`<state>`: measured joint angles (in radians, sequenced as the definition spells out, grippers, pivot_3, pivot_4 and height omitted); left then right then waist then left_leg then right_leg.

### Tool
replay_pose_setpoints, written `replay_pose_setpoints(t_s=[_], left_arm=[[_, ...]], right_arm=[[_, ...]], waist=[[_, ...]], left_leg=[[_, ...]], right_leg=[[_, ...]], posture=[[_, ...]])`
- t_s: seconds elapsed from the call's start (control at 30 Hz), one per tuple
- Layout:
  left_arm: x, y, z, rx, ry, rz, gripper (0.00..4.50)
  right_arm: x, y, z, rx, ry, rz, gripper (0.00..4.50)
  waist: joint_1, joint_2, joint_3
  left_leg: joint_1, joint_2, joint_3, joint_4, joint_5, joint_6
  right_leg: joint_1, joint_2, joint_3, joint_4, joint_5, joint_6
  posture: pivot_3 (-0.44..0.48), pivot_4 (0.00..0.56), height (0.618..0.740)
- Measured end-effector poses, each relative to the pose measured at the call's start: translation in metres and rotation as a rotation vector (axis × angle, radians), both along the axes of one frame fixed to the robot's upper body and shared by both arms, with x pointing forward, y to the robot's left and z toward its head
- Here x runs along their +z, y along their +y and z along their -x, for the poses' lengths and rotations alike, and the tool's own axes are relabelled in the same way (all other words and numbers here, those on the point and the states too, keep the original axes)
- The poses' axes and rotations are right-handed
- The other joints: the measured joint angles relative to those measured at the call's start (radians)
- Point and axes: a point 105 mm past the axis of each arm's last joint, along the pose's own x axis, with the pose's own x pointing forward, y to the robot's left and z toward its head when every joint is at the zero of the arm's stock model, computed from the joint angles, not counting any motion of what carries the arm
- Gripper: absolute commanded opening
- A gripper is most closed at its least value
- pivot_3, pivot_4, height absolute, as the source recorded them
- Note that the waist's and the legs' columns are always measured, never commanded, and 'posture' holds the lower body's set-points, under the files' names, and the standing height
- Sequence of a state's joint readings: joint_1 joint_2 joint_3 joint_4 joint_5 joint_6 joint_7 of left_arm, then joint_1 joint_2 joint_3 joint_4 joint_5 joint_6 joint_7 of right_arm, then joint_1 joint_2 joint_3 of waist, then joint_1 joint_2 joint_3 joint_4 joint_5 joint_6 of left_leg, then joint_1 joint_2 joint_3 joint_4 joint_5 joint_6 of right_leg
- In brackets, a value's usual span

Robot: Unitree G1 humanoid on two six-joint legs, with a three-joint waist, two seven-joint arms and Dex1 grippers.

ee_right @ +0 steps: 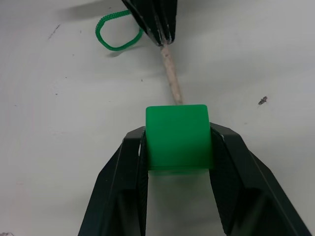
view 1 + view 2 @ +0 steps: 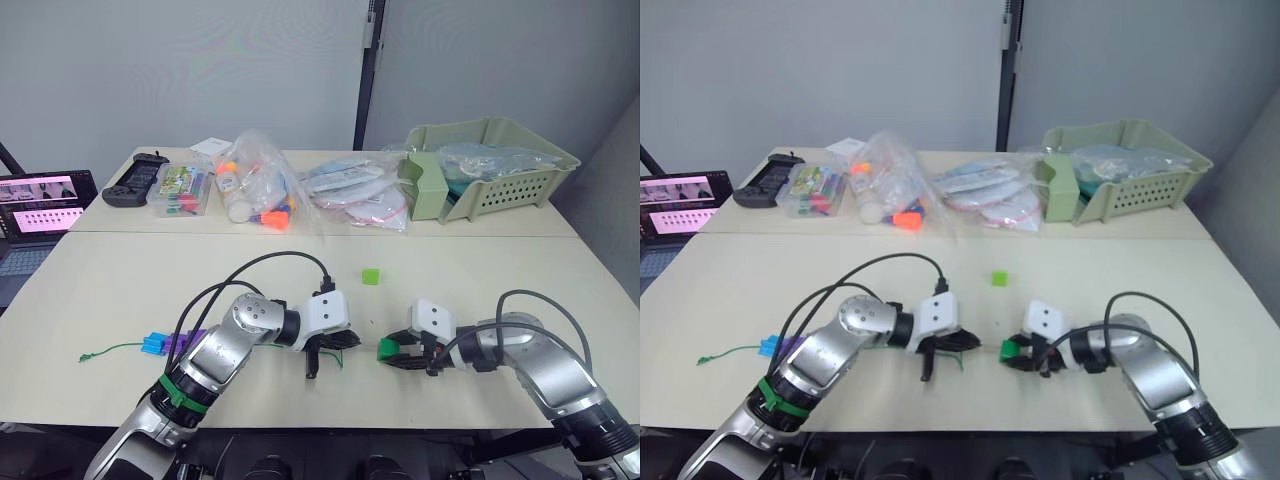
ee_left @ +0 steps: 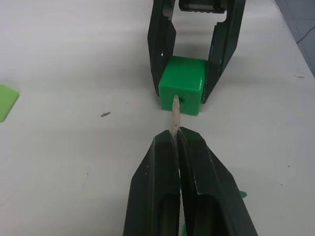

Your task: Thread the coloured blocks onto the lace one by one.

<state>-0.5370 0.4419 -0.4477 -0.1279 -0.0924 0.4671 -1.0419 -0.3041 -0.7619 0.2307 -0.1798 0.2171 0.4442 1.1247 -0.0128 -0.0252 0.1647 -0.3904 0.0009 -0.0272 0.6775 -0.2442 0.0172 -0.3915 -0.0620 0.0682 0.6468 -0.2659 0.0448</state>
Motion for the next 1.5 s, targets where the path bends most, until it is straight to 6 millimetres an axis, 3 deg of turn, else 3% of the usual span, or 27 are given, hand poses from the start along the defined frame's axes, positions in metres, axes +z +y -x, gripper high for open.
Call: replay_pose_setpoints(t_s=[0.5, 0.8, 0.93, 1.23, 1.33, 1.5], left_arm=[[0.003, -0.012, 0.0, -0.043, -0.01, -0.008, 0.0], [0.009, -0.033, 0.009, -0.104, 0.007, 0.052, 0.0], [0.002, -0.036, 0.01, -0.119, 0.049, 0.07, 0.0], [0.001, -0.02, 0.003, -0.103, 0.031, 0.065, 0.0], [-0.021, 0.014, -0.007, 0.003, 0.089, -0.009, 0.0], [-0.025, 0.028, -0.007, 0.016, 0.108, -0.019, 0.0]], right_arm=[[0.005, 0.006, 0.001, -0.006, -0.011, -0.013, 1.18], [0.004, 0.005, 0.0, -0.025, -0.003, -0.014, 1.18], [0.0, 0.006, 0.002, -0.037, 0.013, -0.016, 1.18], [-0.004, 0.007, 0.015, -0.014, 0.023, -0.007, 1.18], [-0.005, 0.003, 0.019, -0.013, 0.022, 0.003, 1.18], [-0.004, -0.001, 0.02, -0.017, 0.028, 0.007, 1.18]], waist=[[0.001, 0.0, 0.0], [0.0, 0.0, 0.0], [-0.007, 0.0, 0.0], [-0.001, 0.0, 0.0], [0.0, 0.0, 0.0], [0.004, 0.0, 0.0]], left_leg=[[0.001, 0.0, 0.0, 0.0, 0.0, 0.0], [0.002, 0.0, 0.0, 0.0, 0.0, 0.0], [0.002, 0.001, 0.0, -0.001, 0.0, 0.0], [0.003, 0.0, 0.0, 0.0, 0.0, 0.0], [0.002, 0.0, 0.0, -0.001, 0.0, 0.0], [0.0, 0.0, -0.001, -0.001, 0.0, 0.0]], right_leg=[[0.001, 0.0, 0.0, 0.0, 0.0, 0.0], [0.002, 0.0, 0.0, 0.0, 0.0, 0.0], [0.002, 0.002, 0.0, 0.0, 0.0, 0.0], [0.003, 0.001, 0.0, 0.0, 0.0, 0.0], [0.002, 0.0, 0.0, -0.001, 0.0, 0.0], [0.0, -0.001, -0.001, -0.001, 0.0, 0.0]], posture=[[0.0, 0.15, 0.74], [0.0, 0.15, 0.74], [0.0, 0.15, 0.74], [0.0, 0.15, 0.74], [0.0, 0.15, 0.74], [0.0, 0.15, 0.74]])
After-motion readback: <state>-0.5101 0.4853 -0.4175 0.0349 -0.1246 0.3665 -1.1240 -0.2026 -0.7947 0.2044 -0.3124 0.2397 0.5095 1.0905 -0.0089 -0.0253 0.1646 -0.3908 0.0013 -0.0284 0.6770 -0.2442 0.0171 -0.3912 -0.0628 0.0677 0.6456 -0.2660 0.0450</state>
